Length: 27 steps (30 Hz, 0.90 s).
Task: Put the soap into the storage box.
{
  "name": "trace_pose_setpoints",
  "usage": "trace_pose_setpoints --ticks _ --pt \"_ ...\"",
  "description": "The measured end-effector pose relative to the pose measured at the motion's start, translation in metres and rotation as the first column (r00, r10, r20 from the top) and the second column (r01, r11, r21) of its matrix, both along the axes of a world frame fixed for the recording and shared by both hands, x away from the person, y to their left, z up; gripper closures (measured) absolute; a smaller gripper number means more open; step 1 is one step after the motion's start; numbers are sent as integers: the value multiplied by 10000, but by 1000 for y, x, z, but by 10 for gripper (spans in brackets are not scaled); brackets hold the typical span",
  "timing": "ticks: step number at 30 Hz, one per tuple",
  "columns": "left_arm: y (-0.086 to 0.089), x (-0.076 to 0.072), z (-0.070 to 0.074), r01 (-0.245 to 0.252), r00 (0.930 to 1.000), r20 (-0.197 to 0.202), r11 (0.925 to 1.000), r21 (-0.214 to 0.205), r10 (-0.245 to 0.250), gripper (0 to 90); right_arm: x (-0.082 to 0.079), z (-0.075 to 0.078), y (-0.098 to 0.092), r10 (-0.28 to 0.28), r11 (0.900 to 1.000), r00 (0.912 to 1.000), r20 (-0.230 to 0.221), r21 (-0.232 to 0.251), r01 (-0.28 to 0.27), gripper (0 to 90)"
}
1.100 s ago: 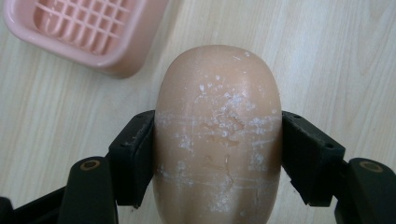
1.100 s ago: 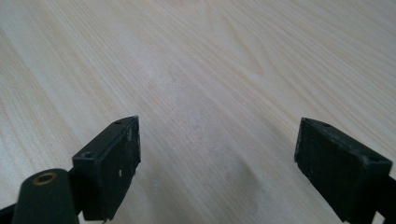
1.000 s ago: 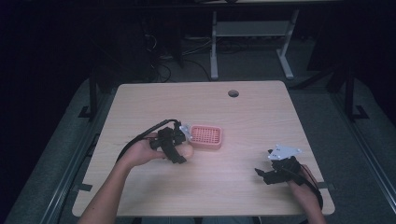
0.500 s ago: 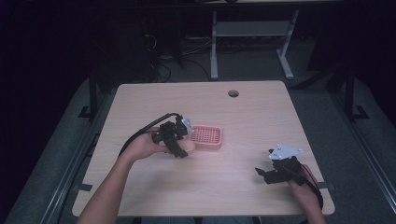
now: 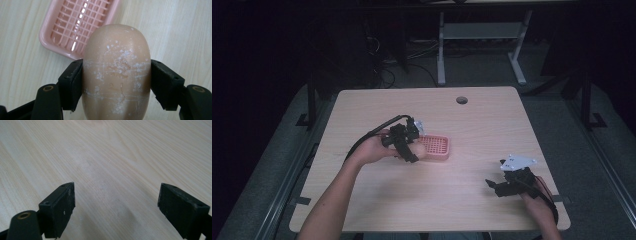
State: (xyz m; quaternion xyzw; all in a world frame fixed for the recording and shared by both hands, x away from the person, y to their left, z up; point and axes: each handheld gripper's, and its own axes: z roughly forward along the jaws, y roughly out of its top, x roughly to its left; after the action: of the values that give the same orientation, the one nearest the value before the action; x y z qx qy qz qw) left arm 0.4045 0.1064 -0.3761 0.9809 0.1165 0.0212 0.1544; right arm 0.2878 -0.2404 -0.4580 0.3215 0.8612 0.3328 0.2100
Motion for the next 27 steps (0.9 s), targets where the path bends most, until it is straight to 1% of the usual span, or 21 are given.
trace_pose_setpoints --ticks 1,8,12,15,19,21,23,24,27 --pt "-1 1 0 33 10000 30 10000 70 -33 320 0 0 0 -5 10000 10000 11 13 5 138" --pt "-8 5 1 39 10000 70 9999 136 -40 321 0 0 0 -25 10000 10000 39 75 25 138" --pt "-12 9 1 46 10000 3 10000 37 -46 320 -1 1 -1 -36 9999 10000 35 117 35 138" --pt "-15 12 0 54 10000 26 9998 180 -54 321 -1 1 -1 -66 9999 10000 46 150 66 138" --pt "-20 18 2 30 10000 81 9997 224 -32 321 -1 1 -2 -47 9999 10000 38 162 46 138" --pt "-23 21 3 70 10000 46 9998 181 -70 321 -1 1 -2 -72 9998 10000 55 200 71 138" --pt "-26 23 4 64 10000 23 9998 190 -64 321 -1 2 -3 -89 9997 9999 80 241 87 138" --pt "-28 24 4 105 9999 50 9997 216 -106 320 -1 2 -4 -99 9998 9999 102 179 97 138" --pt "-33 26 6 122 9999 93 9997 205 -124 321 -1 2 -5 -129 9996 9999 80 257 127 138"
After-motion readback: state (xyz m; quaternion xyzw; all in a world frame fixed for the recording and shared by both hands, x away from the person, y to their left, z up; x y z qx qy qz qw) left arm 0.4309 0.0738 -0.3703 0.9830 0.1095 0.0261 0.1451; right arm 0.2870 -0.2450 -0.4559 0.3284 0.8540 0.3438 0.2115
